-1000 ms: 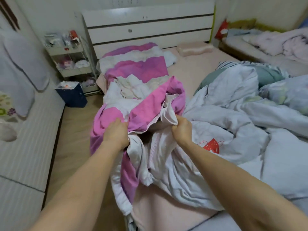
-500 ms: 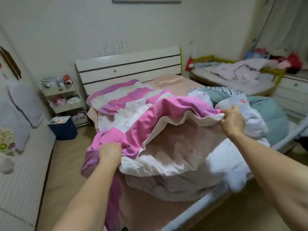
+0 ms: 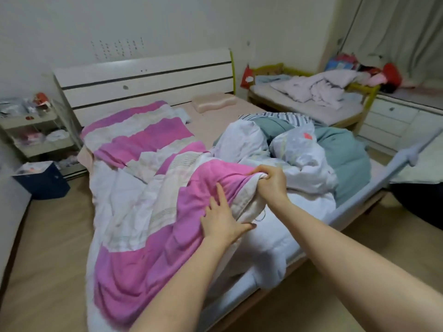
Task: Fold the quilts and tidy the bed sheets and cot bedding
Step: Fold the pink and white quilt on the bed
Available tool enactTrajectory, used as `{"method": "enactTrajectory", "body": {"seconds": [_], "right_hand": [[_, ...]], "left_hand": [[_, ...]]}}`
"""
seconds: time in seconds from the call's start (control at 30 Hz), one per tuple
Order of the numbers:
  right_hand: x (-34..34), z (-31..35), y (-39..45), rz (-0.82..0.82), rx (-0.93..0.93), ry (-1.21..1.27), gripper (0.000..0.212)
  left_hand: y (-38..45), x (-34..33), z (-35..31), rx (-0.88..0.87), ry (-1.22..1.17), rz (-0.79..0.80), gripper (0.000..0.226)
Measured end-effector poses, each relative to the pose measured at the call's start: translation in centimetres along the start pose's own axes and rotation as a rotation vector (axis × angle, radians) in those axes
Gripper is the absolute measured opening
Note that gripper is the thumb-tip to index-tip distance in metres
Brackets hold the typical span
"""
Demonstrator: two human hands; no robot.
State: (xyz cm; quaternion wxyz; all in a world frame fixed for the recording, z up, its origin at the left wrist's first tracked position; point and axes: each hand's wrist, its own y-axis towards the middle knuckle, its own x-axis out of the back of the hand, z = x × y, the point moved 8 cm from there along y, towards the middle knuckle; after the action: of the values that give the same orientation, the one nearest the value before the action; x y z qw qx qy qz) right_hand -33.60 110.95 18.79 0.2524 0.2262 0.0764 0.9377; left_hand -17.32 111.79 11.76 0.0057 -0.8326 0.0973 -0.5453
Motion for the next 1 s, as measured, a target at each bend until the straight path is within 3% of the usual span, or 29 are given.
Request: {"method": "enactTrajectory", "body": {"seconds": [0.07, 0.13, 0.2, 0.27, 0.33, 0.43, 0.5, 0.6, 0.73, 0.83, 1.0], "right_hand": [[0.7, -0.2, -0.2, 0.022, -0.018, 0.055, 0.044], [3.3, -0.1, 0.5, -0.057, -0.079, 0.167, 0.042], [7.3, 0.3, 2.3, -0.187, -0.114, 0.287, 0.036], [12.4, -0.5, 3.9, -0.331, -0.119, 0.307, 0.03], [16.5, -3.5, 3.6, -0.426, -0.139, 0.186, 0.027], [18.8, -10.5, 0.4, -0.371, -0.228, -0.155, 0.028], [17.5, -14.7, -1.0, -0.245, -0.337, -0.316, 0.035], [14.2, -15.9, -1.9, -0.145, -0.436, -0.481, 0.038], [6.4, -9.6, -1.3, -0.025, -0.16, -0.71, 0.039], [-2.9, -4.3, -2.0, 0.243, 0.019, -0.574, 0.033], [-19.5, 3.6, -7.4, 0.619, 0.124, -0.469, 0.031]], "left_hand": [[1.2, 0.5, -1.9, 0.002, -0.014, -0.059, 0.097], [1.5, 2.6, -5.9, -0.117, 0.0, -0.138, 0.051], [1.3, 5.1, -10.6, -0.234, -0.03, -0.212, 0.029], [0.9, 6.0, -15.8, -0.354, -0.107, -0.232, 0.022], [0.1, 3.3, -19.9, -0.44, -0.136, -0.152, 0.021], [-1.2, -5.4, -21.1, -0.485, -0.027, 0.281, 0.03], [-0.5, -8.5, -19.1, -0.456, 0.093, 0.469, 0.032], [3.1, -6.2, -13.7, -0.336, 0.215, 0.422, 0.04], [5.1, -0.3, -4.7, -0.224, 0.211, 0.33, 0.036], [3.8, 2.2, 3.4, -0.126, 0.251, 0.357, 0.034], [1.0, 7.4, 19.6, 0.063, 0.176, 0.321, 0.035]]}}
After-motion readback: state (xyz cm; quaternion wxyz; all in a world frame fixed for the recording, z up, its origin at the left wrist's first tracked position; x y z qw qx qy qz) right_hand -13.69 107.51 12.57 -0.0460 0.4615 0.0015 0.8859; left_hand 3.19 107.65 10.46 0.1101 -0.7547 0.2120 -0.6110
